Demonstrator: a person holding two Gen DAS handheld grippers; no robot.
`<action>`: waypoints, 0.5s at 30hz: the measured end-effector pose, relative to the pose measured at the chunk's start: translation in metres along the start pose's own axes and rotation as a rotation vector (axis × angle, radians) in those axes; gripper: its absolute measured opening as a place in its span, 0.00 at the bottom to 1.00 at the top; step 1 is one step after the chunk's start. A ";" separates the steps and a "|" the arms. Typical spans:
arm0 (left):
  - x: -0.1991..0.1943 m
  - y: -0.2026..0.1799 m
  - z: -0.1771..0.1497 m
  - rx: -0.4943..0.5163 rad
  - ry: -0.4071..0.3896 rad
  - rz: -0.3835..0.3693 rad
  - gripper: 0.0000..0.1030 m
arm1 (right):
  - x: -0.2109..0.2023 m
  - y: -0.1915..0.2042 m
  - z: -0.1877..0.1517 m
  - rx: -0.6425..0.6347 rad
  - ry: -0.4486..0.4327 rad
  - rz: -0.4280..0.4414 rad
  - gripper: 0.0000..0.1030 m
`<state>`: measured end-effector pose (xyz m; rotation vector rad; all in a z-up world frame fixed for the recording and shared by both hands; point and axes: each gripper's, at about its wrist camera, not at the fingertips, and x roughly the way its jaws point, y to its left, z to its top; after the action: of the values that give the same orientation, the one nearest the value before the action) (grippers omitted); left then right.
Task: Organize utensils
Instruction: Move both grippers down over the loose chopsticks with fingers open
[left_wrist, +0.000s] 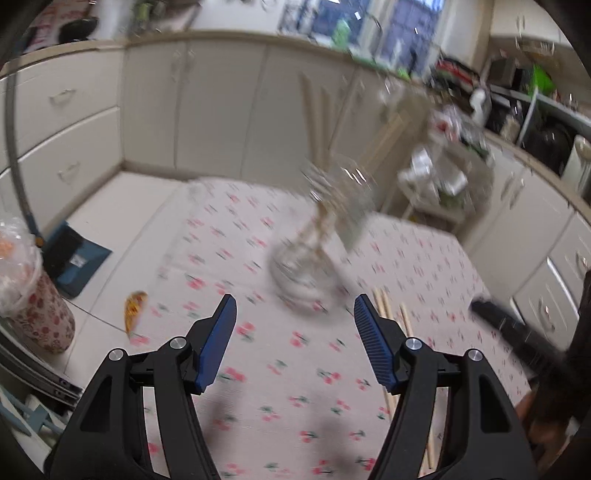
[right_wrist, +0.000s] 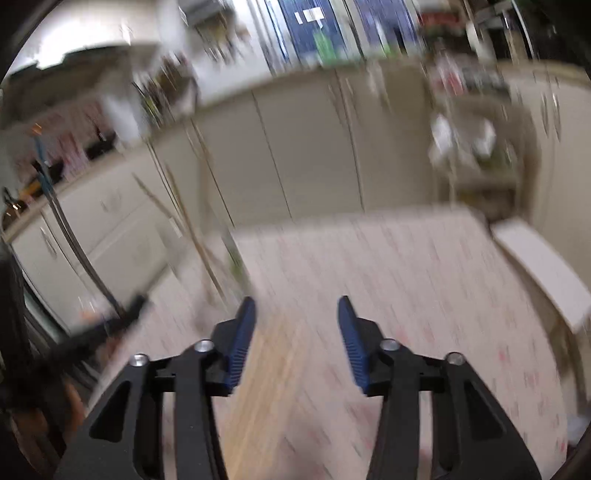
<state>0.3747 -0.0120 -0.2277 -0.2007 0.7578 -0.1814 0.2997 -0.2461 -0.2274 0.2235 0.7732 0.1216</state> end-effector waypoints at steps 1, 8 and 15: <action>0.006 -0.003 -0.001 0.014 0.022 -0.002 0.61 | 0.002 -0.007 -0.006 0.012 0.024 -0.014 0.37; 0.058 -0.043 -0.012 0.097 0.189 0.039 0.61 | 0.000 -0.028 -0.014 0.068 0.029 -0.007 0.37; 0.079 -0.055 -0.020 0.133 0.221 0.093 0.61 | -0.005 -0.037 -0.014 0.104 0.020 0.038 0.38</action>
<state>0.4123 -0.0855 -0.2803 -0.0186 0.9696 -0.1665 0.2874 -0.2809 -0.2427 0.3366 0.7964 0.1199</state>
